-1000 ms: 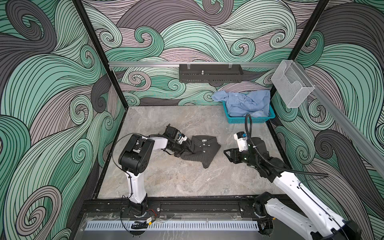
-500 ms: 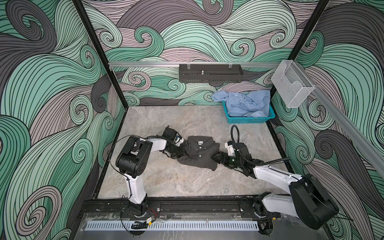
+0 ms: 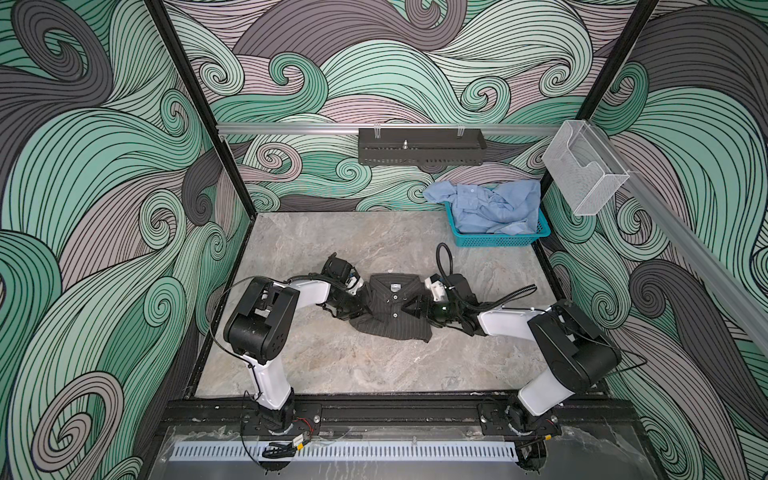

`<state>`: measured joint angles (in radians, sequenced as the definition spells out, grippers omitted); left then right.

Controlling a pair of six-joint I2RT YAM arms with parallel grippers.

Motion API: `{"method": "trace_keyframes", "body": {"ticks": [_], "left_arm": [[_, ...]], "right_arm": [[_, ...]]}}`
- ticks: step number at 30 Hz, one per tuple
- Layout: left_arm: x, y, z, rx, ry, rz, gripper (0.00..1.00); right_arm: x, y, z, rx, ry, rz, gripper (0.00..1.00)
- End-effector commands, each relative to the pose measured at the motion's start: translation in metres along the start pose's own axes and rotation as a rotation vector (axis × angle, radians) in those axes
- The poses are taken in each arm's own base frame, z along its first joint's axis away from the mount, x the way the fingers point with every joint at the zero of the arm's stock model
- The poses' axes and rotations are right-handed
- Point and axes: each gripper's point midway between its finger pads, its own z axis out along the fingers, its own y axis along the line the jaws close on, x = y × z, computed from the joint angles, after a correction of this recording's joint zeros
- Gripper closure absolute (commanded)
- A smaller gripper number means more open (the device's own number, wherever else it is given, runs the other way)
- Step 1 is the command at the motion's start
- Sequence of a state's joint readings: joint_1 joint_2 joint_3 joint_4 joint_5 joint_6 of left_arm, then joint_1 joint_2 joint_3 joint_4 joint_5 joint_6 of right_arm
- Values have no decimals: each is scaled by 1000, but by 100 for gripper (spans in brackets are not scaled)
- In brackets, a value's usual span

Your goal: Fold and stack the long sleeve shirts

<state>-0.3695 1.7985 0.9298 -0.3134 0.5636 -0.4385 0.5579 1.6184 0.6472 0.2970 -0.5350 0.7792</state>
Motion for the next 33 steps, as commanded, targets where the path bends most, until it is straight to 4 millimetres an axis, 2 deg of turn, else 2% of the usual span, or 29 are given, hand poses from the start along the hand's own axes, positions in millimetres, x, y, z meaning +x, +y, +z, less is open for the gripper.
{"method": "trace_keyframes", "body": {"ticks": [1, 4, 7, 10, 14, 16, 17, 19, 22, 24, 28, 30, 33], "left_arm": [[22, 35, 10, -143, 58, -54, 100], [22, 29, 5, -125, 44, -48, 100], [19, 17, -8, -99, 2, -30, 98], [13, -1, -32, -83, -79, 13, 75], [7, -12, -68, -133, -162, 56, 60], [5, -12, -88, -186, -202, 69, 43], [5, -11, -96, -214, -219, 72, 39], [5, -8, -118, -282, -266, 74, 35], [7, -3, -141, -359, -313, 70, 34], [6, -6, -143, -343, -330, 80, 36], [1, -22, -123, -223, -299, 87, 37], [-2, -19, -115, -229, -262, 59, 36], [-6, -3, -93, -278, -202, 18, 36]], "right_arm": [[-9, 62, -10, -96, -1, -152, 19], [-8, 82, -29, 13, -4, -269, 19], [-4, 62, -47, 210, 25, -292, 19], [3, 25, -60, 399, 60, -283, 17], [7, -8, -68, 528, 72, -262, 15], [3, -17, -74, 558, 54, -255, 15], [0, -17, -77, 560, 44, -254, 15], [-9, -17, -81, 555, 27, -261, 15], [-23, -15, -83, 534, 18, -274, 15], [-32, -17, -81, 519, 20, -274, 16], [-42, -32, -69, 471, 51, -222, 16], [-41, -34, -59, 420, 74, -202, 17], [-40, -26, -41, 323, 109, -203, 21]]}}
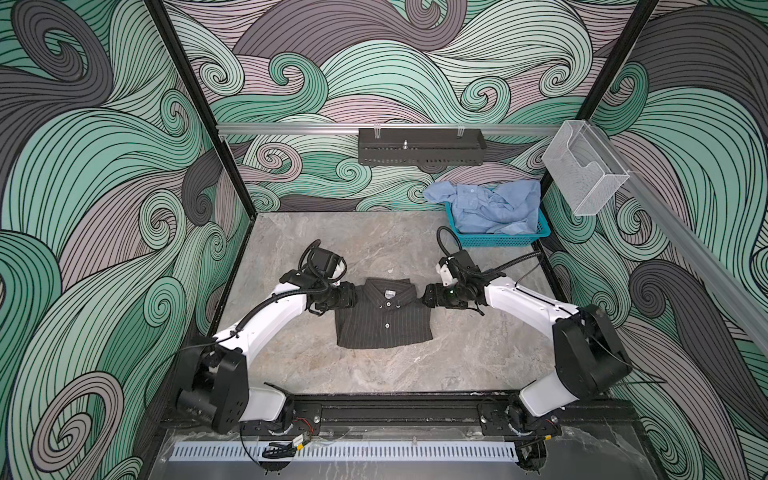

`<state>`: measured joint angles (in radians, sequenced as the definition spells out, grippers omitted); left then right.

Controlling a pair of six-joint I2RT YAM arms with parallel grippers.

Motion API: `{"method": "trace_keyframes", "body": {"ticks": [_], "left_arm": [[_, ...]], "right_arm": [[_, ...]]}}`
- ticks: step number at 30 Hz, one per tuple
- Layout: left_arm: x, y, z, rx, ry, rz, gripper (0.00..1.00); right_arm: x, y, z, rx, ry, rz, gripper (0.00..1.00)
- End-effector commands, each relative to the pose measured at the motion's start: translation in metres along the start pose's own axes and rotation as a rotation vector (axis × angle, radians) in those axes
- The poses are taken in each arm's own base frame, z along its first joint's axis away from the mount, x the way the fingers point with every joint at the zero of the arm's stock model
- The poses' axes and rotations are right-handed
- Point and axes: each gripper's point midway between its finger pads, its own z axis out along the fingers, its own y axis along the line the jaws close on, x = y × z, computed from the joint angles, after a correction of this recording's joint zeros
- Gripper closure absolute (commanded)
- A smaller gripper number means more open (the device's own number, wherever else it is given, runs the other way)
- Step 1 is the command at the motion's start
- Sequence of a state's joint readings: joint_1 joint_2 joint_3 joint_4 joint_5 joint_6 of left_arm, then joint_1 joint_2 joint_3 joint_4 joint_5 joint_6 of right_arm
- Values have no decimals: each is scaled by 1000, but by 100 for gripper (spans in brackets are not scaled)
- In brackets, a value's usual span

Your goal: Fold and stack the long sleeve shirts

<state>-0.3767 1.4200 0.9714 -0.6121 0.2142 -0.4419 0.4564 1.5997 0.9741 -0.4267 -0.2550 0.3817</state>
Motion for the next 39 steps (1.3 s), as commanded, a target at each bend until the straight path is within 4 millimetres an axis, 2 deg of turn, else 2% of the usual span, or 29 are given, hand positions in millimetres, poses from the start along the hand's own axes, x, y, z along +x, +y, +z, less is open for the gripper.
{"method": "trace_keyframes", "body": {"ticks": [1, 6, 9, 12, 18, 24, 27, 29, 31, 34, 37, 39], "left_arm": [[0, 5, 20, -35, 55, -30, 36], [-10, 20, 42, -91, 65, -48, 39], [-16, 17, 50, -67, 76, -54, 41], [-22, 14, 52, -57, 63, -50, 43], [-31, 17, 62, -61, 79, -44, 44], [-34, 21, 82, -51, 118, -56, 52], [-36, 27, 87, -60, 125, -67, 64], [-38, 29, 87, -65, 120, -71, 74], [-42, 27, 82, -57, 99, -66, 82], [-49, 20, 61, -31, 28, -42, 100], [-48, 14, 30, 1, -79, -35, 100], [-44, 19, 13, -5, -151, -49, 100]], "right_arm": [[-8, 29, 8, -159, 5, -47, 23], [-18, 40, 18, -215, 2, -67, 33], [-22, 40, 23, -215, 6, -78, 44], [-25, 38, 25, -198, 5, -91, 49], [-29, 38, 28, -189, 4, -118, 76], [-32, 35, 30, -167, 9, -132, 76], [-33, 34, 31, -160, 9, -134, 78], [-34, 34, 31, -159, 6, -135, 83], [-37, 35, 28, -158, -5, -140, 92], [-43, 39, 19, -165, -43, -159, 98], [-52, 46, 5, -179, -131, -220, 100], [-57, 51, -3, -187, -198, -273, 100]]}}
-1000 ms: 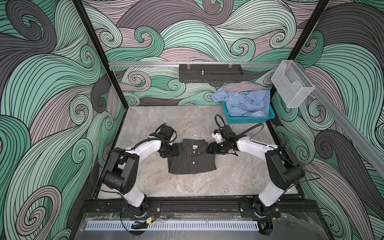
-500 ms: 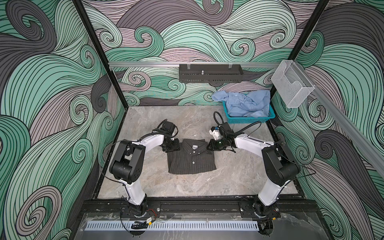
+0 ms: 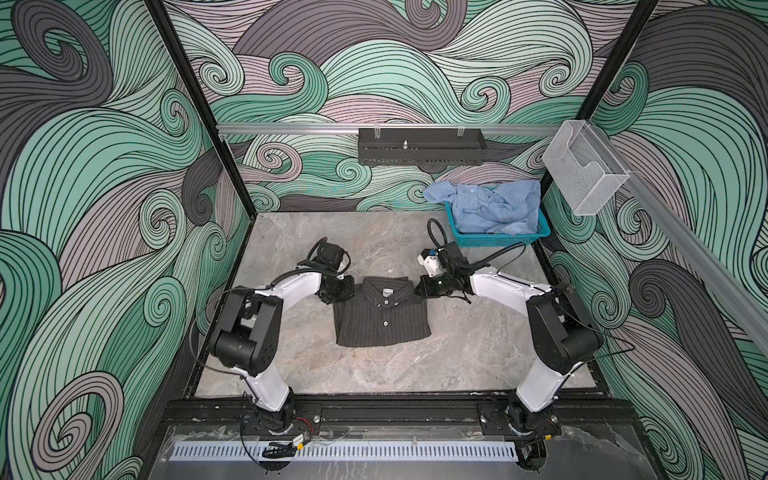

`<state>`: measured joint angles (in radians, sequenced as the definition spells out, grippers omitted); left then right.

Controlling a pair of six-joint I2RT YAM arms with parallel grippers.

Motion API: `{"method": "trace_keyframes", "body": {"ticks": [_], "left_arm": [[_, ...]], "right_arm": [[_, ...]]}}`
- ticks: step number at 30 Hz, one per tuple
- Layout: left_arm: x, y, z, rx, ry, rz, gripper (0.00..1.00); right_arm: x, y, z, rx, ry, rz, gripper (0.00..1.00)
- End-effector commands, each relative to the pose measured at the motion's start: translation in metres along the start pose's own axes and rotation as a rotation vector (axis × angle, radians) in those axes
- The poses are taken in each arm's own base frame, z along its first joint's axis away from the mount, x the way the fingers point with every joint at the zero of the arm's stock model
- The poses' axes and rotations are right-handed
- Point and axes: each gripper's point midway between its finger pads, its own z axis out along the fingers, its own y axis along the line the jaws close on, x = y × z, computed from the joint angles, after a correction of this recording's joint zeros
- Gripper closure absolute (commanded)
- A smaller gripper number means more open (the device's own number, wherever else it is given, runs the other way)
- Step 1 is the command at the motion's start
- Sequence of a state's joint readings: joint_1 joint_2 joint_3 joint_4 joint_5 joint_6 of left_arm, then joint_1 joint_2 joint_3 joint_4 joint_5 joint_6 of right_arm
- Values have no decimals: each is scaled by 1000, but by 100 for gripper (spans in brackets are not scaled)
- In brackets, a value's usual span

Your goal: Fold and stack the long sleeve shirts

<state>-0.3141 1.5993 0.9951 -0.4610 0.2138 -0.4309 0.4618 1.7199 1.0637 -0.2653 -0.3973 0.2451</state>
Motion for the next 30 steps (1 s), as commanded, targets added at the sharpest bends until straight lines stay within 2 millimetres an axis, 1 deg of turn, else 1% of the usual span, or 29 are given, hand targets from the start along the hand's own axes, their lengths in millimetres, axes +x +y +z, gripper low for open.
{"method": "trace_keyframes", "body": {"ticks": [1, 2, 3, 4, 6, 8, 10, 13, 15, 16, 17, 18, 19, 20, 21, 22, 23, 25, 27, 28, 30], "left_arm": [[-11, 3, -34, 5, -159, -20, 100], [-12, 5, -46, 5, -209, -27, 100], [-11, 10, -51, -9, -241, -43, 100], [-10, 13, -54, -12, -270, -50, 100], [-9, 23, -53, -34, -312, -73, 100], [-6, 34, -48, -63, -311, -112, 100], [-3, 43, -38, -88, -293, -149, 100], [-1, 56, -22, -131, -262, -188, 100], [-2, 64, -13, -157, -249, -206, 100], [0, 69, -7, -173, -230, -218, 100], [0, 73, -6, -186, -227, -226, 100], [-1, 75, -6, -195, -226, -231, 98], [-2, 76, -7, -199, -228, -232, 90], [-3, 76, -11, -206, -228, -234, 77], [-4, 74, -16, -207, -230, -230, 66], [-4, 73, -22, -209, -234, -224, 59], [-6, 71, -35, -210, -251, -221, 53], [-7, 65, -58, -207, -274, -206, 49], [-4, 52, -81, -179, -292, -187, 47], [-3, 45, -89, -162, -302, -189, 47], [8, 21, -96, -158, -284, -153, 47]], "right_arm": [[-25, 13, -19, -2, -152, -134, 100], [-27, 15, -20, -5, -170, -158, 100], [-29, 16, -19, -8, -184, -179, 100], [-33, 19, -18, -13, -207, -207, 100], [-39, 26, -13, -11, -243, -263, 100], [-44, 31, -6, -8, -254, -304, 100], [-50, 30, 4, 17, -254, -336, 100], [-56, 20, 23, 54, -246, -338, 100], [-55, 9, 35, 89, -224, -326, 100], [-53, 5, 39, 101, -215, -317, 95], [-52, 1, 44, 115, -202, -306, 85], [-49, -2, 47, 125, -186, -297, 80], [-48, -5, 47, 133, -173, -286, 74], [-48, -7, 45, 147, -170, -274, 60], [-50, -7, 40, 161, -177, -264, 50], [-51, -7, 33, 167, -181, -258, 47], [-52, -5, 25, 179, -183, -251, 45], [-54, -2, 5, 204, -190, -221, 41], [-50, 1, -17, 225, -187, -168, 37], [-47, 3, -24, 227, -180, -153, 36], [-35, 5, -40, 236, -177, -125, 34]]}}
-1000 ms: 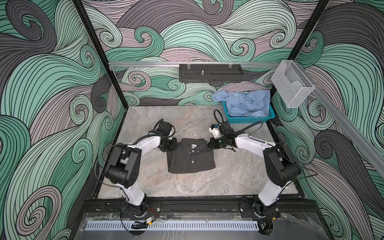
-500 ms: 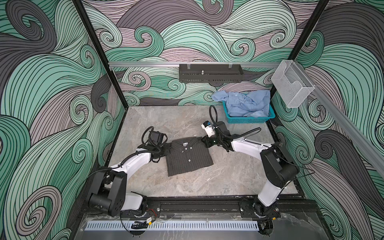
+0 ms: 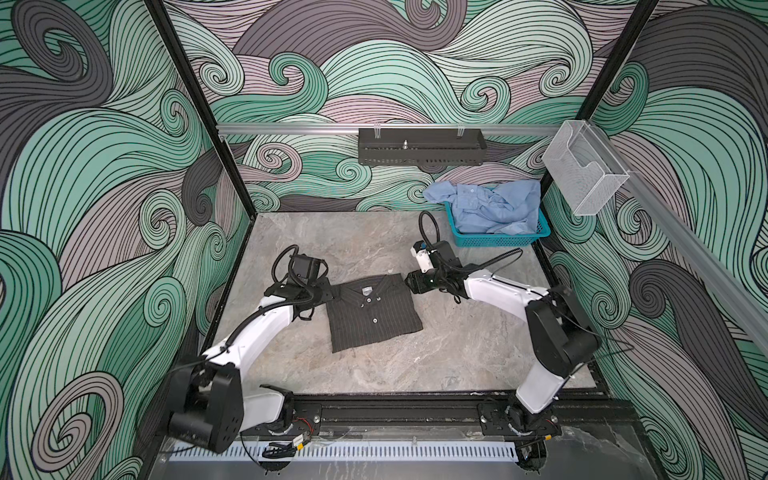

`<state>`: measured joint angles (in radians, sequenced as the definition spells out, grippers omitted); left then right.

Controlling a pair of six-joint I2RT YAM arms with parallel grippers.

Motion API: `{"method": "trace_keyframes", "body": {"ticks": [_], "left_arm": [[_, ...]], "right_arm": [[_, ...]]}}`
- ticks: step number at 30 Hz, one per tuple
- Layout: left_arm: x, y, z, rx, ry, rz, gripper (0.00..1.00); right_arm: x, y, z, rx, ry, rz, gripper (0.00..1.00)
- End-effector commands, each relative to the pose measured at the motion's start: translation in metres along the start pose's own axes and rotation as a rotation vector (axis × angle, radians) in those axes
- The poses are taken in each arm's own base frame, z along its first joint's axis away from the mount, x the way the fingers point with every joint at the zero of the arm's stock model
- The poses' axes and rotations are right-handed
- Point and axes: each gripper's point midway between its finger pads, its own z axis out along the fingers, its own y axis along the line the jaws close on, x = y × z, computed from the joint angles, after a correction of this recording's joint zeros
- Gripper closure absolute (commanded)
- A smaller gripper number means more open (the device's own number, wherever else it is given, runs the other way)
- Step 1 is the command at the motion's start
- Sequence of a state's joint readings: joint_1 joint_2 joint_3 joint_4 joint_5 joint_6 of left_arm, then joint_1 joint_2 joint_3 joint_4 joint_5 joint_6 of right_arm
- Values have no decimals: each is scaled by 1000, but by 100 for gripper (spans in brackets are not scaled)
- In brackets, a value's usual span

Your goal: Fold and stack the long sleeve shirts

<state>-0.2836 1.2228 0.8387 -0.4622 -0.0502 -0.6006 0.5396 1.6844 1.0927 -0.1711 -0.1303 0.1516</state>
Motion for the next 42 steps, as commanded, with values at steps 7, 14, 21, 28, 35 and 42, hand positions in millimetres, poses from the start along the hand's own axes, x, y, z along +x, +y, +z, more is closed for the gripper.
{"method": "trace_keyframes", "body": {"ticks": [7, 14, 21, 28, 35, 42], "left_arm": [[80, -72, -2, -82, 123, -11, 48], [112, -96, 46, -262, 159, -12, 31], [135, -51, 93, -496, 250, 92, 27], [121, 12, 90, -497, 514, 243, 29], [68, 8, 111, -249, 687, 307, 32], [17, 39, 145, -256, 774, 396, 36]], "right_arm": [[32, -9, -74, 82, -28, 104, 34], [51, -9, -108, 94, -28, 68, 35], [61, -9, -119, 87, -38, 63, 36], [57, -3, -128, 63, -63, 71, 37], [48, -2, -133, 58, -101, 94, 38], [38, 0, -131, 47, -132, 105, 38]]}}
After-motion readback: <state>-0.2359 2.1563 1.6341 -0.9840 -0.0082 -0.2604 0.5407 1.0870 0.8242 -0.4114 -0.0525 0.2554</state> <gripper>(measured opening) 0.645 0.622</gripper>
